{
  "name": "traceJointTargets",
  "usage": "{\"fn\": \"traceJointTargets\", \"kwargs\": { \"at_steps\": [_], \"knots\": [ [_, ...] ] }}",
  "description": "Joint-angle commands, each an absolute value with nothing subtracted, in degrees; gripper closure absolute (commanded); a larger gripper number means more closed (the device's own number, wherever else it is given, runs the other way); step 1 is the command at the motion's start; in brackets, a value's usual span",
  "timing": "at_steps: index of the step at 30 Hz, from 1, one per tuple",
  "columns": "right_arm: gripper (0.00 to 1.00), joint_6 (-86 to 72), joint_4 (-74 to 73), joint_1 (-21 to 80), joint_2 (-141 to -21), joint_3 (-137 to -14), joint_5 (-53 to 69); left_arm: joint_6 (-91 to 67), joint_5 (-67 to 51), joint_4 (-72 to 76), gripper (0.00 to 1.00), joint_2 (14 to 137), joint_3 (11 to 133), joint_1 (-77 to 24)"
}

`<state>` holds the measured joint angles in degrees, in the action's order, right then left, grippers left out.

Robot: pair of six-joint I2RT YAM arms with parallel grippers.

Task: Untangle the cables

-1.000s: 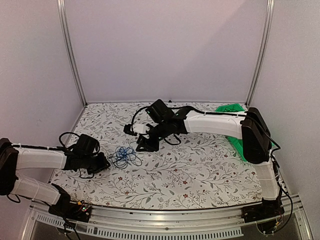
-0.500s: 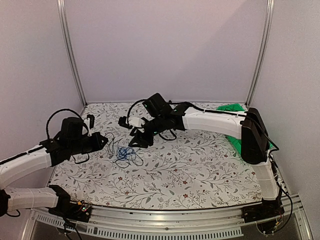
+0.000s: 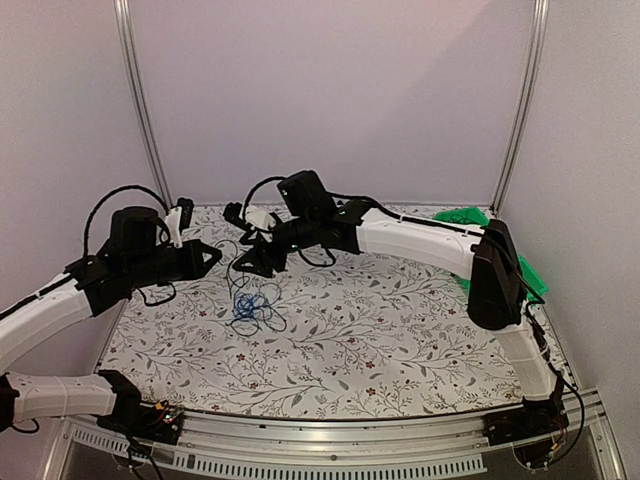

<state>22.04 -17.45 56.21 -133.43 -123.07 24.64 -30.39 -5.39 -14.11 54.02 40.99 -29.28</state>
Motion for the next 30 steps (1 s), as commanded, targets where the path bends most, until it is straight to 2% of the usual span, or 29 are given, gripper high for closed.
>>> {"fn": "traceJointTargets", "kwargs": {
  "at_steps": [1, 3, 4, 5, 9, 10, 11, 19, 27, 28, 30],
  "knots": [
    [0.32, 18.37, -14.51, 56.43, -136.95, -124.94, 28.09, -29.09, -5.93, -16.18, 1.0, 54.31, 43.34, -31.08],
    [0.34, 18.07, -14.26, 56.43, -138.02, -125.25, 28.04, -29.09, -5.28, -16.7, 1.0, 54.11, 43.78, -31.39],
    [0.4, 17.96, -14.3, 56.43, -138.66, -125.1, 28.21, -29.09, -4.94, -16.97, 1.0, 53.95, 43.96, -31.44],
    [0.48, 18.02, -14.26, 56.43, -138.97, -124.63, 28.5, -29.09, -4.45, -17.25, 1.0, 53.7, 44.21, -31.47],
    [0.9, 17.66, -12.84, 56.33, -138.65, -121.25, 29.09, -29.17, -1.92, -18.75, 1.0, 51.96, 45.86, -31.58],
    [0.98, 17.25, -12.57, 56.34, -138.49, -120.44, 28.97, -29.04, -0.7, -19.71, 1.0, 51.36, 46.61, -31.56],
    [1.0, 16.62, -12.24, 56.24, -138.36, -119.61, 28.8, -28.89, -0.23, -20.67, 1.0, 50.68, 47.74, -31.55],
    [1.0, 6.54, -8.55, 53.17, -138.44, -114.75, 31.74, -24.41, 12.58, -26.24, 1.0, 46.86, 60.26, -31.56],
    [1.0, -2.33, -8.22, 50.81, -141.17, -113.92, 33.56, -22.85, 14.85, -24.09, 1.0, 44.56, 64.38, -31.6],
    [0.99, -2.36, -8.32, 50.73, -141.55, -113.86, 33.62, -22.96, 14.79, -23.6, 1.0, 44.25, 64.42, -31.56],
    [0.82, -2.26, -8.34, 50.63, -141.82, -113.82, 34.68, -23.28, 14.58, -22.86, 1.0, 44.02, 64.02, -31.55]
  ]
}}
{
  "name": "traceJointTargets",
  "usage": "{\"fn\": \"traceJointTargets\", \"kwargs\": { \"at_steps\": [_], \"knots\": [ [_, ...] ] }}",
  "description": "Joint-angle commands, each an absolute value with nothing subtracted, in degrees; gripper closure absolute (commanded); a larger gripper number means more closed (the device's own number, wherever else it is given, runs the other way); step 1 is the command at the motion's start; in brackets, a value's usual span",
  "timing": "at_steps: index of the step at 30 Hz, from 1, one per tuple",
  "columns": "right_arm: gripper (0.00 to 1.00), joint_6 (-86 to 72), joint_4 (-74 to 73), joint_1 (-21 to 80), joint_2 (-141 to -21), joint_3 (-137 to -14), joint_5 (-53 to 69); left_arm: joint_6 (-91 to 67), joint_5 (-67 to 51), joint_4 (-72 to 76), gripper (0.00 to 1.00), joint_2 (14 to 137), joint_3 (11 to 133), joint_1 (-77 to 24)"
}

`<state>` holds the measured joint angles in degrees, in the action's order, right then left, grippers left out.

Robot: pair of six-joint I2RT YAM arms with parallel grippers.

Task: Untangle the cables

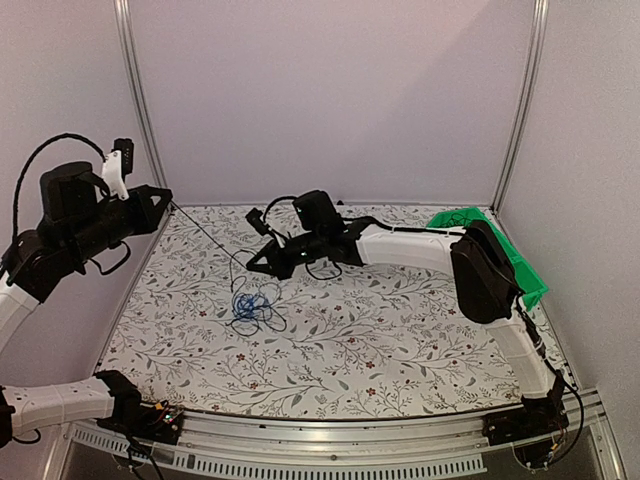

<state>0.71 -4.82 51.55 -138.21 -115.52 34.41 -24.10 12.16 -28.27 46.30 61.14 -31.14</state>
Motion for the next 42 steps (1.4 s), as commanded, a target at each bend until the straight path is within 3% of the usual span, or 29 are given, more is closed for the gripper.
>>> {"fn": "traceJointTargets", "kwargs": {
  "at_steps": [1, 4, 11, 14, 16, 18, 20, 25, 29, 31, 33, 37, 42],
  "knots": [
    [0.73, -1.95, -8.35, 50.63, -141.81, -113.82, 35.28, -23.43, 14.28, -22.96, 1.0, 44.17, 63.98, -31.56],
    [0.61, -0.7, -8.5, 50.7, -141.69, -114.26, 35.89, -23.46, 13.06, -23.58, 1.0, 45.26, 63.77, -31.56],
    [0.59, 1.42, -8.86, 50.71, -141.92, -115.11, 36.58, -23.34, 12.51, -23.31, 1.0, 45.79, 63.74, -31.63],
    [0.52, 2.37, -8.85, 50.73, -142.35, -115.29, 38.57, -22.63, 12.89, -23.5, 1.0, 45.87, 64.42, -31.55],
    [0.47, 3.66, -9.03, 50.72, -142.42, -115.35, 45.7, -22.12, 14.01, -24.32, 1.0, 45.92, 65.27, -31.58],
    [0.43, 7.61, -11.44, 50.67, -141.51, -115.4, 60.75, -21.73, 17.77, -26.38, 1.0, 46.05, 66.33, -31.56],
    [0.41, 11.78, -13.38, 50.65, -139.24, -115.95, 65.74, -20.82, 21.1, -27.47, 1.0, 45.85, 66.06, -31.62],
    [0.38, 9.1, -16.67, 50.79, -132.56, -121.11, 43.86, -21.45, 26.17, -28.24, 1.0, 45.28, 60.68, -31.46],
    [0.35, 16.41, -20.77, 53.79, -129.32, -122.13, 22.25, -22.76, 26.22, -26.83, 1.0, 45.99, 56.87, -30.94],
    [0.34, 27.85, -25.62, 56.45, -128.61, -120.39, 21.71, -22.92, 24.92, -25.61, 1.0, 46.94, 55.42, -30.7],
    [0.32, 39.61, -31.14, 57.3, -127.42, -118.07, 29.24, -22.94, 24.09, -24.42, 1.0, 48.0, 54.43, -30.6],
    [0.33, 35.89, -21.8, 57.57, -123.34, -107.98, 24.3, -22.85, 23.0, -23.2, 1.0, 48.93, 54.87, -30.52],
    [0.38, 30.37, -18.06, 57.57, -126.61, -109.96, 20.02, -23.39, 22.06, -22.92, 1.0, 48.51, 55.45, -30.5]
  ]
}}
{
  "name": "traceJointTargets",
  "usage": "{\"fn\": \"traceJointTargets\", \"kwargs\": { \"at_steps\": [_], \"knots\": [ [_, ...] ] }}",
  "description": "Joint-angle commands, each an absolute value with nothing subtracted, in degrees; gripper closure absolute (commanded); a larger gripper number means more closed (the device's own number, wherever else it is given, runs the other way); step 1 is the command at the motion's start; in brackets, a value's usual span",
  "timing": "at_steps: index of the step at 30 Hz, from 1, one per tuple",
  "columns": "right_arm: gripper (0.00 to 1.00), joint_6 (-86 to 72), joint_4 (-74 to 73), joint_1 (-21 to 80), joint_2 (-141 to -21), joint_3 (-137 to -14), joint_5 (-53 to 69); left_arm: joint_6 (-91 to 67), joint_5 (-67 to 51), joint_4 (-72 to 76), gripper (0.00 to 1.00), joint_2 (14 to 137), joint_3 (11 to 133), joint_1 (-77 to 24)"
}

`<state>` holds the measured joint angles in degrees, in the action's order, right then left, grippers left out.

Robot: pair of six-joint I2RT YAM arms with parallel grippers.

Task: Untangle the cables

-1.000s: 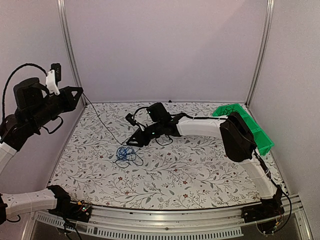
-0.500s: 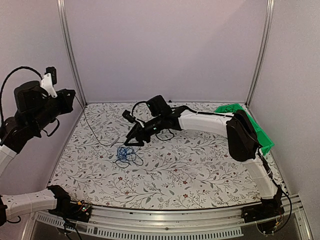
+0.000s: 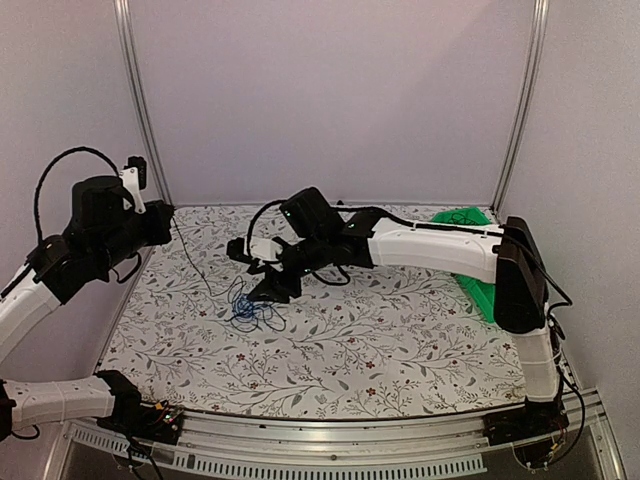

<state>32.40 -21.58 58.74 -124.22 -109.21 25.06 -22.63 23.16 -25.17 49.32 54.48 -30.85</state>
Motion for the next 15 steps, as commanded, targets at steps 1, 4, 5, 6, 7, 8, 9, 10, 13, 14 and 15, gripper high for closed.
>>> {"fn": "traceJointTargets", "kwargs": {
  "at_steps": [1, 4, 5, 6, 7, 8, 9, 10, 13, 14, 15],
  "knots": [
    [0.38, 29.01, -16.98, 57.57, -128.17, -110.51, 19.6, -23.69, 21.86, -23.05, 1.0, 48.28, 55.52, -30.53],
    [0.38, 24.12, -13.67, 57.57, -131.36, -111.8, 19.71, -24.67, 21.84, -24.14, 1.0, 47.1, 55.99, -30.5],
    [0.37, 23.31, -13.34, 57.68, -133.07, -112.61, 20.36, -24.95, 21.99, -24.54, 1.0, 46.5, 56.23, -30.54],
    [0.37, 23.12, -13.42, 57.72, -134.12, -113.69, 20.62, -25.12, 22.33, -24.93, 1.0, 45.99, 56.51, -30.54],
    [0.36, 23.04, -13.86, 57.83, -135.73, -115.19, 20.85, -25.2, 22.57, -25.3, 1.0, 45.51, 56.97, -30.5],
    [0.35, 23.23, -14.36, 57.97, -137.74, -116.63, 21.03, -25.18, 22.77, -25.79, 1.0, 45.16, 57.33, -30.5],
    [0.34, 23.69, -14.92, 58.21, -138.89, -117.88, 21.18, -25.14, 22.96, -26.1, 1.0, 44.88, 57.78, -30.5],
    [0.33, 24.08, -15.18, 58.37, -140.35, -119.08, 21.3, -24.96, 23.02, -26.37, 1.0, 44.75, 58.28, -30.5],
    [0.3, 25.01, -14.94, 59.06, -143.77, -121.56, 21.26, -24.47, 22.69, -26.8, 1.0, 44.97, 59.73, -30.5],
    [0.29, 25.19, -14.8, 59.33, -144.97, -122.28, 20.95, -24.27, 22.55, -26.88, 1.0, 45.12, 60.17, -30.5],
    [0.29, 25.42, -14.66, 59.55, -146.38, -123.09, 20.61, -24.09, 22.32, -26.89, 1.0, 45.19, 60.53, -30.56]
  ]
}}
